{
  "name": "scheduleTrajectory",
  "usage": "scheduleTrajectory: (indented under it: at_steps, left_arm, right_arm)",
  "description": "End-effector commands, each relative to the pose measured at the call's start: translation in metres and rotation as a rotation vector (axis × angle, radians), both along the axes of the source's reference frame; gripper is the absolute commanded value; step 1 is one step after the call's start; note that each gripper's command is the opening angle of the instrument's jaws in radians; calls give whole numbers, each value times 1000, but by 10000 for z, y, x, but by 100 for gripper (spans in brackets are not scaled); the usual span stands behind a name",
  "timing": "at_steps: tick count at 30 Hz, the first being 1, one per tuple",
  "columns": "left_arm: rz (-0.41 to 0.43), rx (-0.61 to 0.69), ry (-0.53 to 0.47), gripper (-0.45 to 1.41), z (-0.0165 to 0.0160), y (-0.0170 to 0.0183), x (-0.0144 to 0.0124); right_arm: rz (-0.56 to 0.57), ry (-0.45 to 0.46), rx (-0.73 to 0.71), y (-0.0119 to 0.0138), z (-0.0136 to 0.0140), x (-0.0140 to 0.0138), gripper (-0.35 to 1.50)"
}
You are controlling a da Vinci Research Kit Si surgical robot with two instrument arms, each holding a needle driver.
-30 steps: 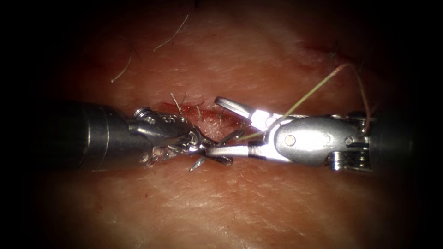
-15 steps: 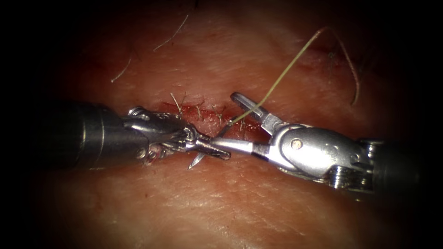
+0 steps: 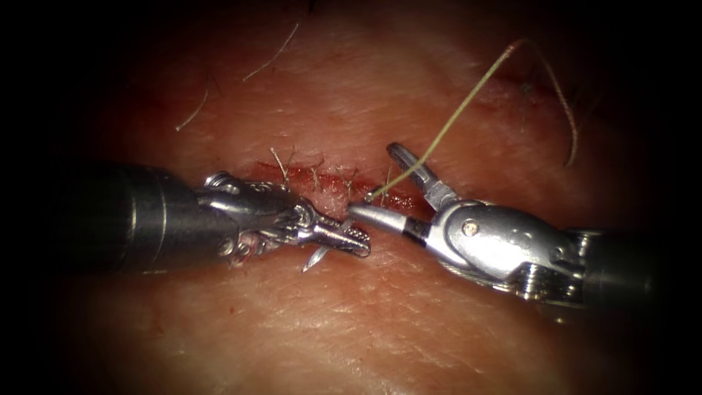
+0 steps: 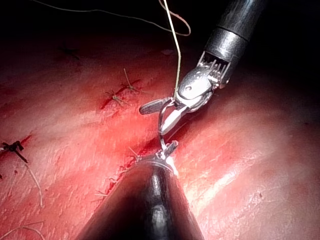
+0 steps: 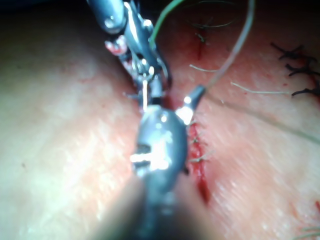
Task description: Wound Closure
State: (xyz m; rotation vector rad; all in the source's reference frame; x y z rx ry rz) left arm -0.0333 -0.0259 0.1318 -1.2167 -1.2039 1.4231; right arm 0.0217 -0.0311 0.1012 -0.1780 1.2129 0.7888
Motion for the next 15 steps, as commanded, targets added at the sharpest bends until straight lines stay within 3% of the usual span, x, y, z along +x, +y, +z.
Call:
scheduleTrajectory:
  at_steps: [1, 4, 7, 8, 9, 10, 15]
  left_arm:
    - [1, 1, 0, -45, 6, -2, -5]
    - [1, 1, 0, -45, 6, -2, -5]
    - [1, -5, 0, -45, 5, -3, -5]
    - [0, -5, 0, -45, 5, -3, -5]
    - [0, -11, 0, -45, 5, -3, -5]
    - [1, -17, -1, -45, 5, -3, -5]
    - [1, -35, -2, -45, 5, -4, -5]
  right_arm:
    - [-3, 2, -1, -3, 5, 9, 127]
    - [-1, 1, 0, -3, 3, 10, 123]
    - [6, 2, 16, -5, 2, 11, 108]
    - [1, -3, 26, -6, 3, 11, 90]
    - [-29, -7, 44, -9, 3, 10, -15]
    - [-40, -4, 46, -10, 3, 9, -35]
    - [-44, 2, 46, -9, 1, 3, -35]
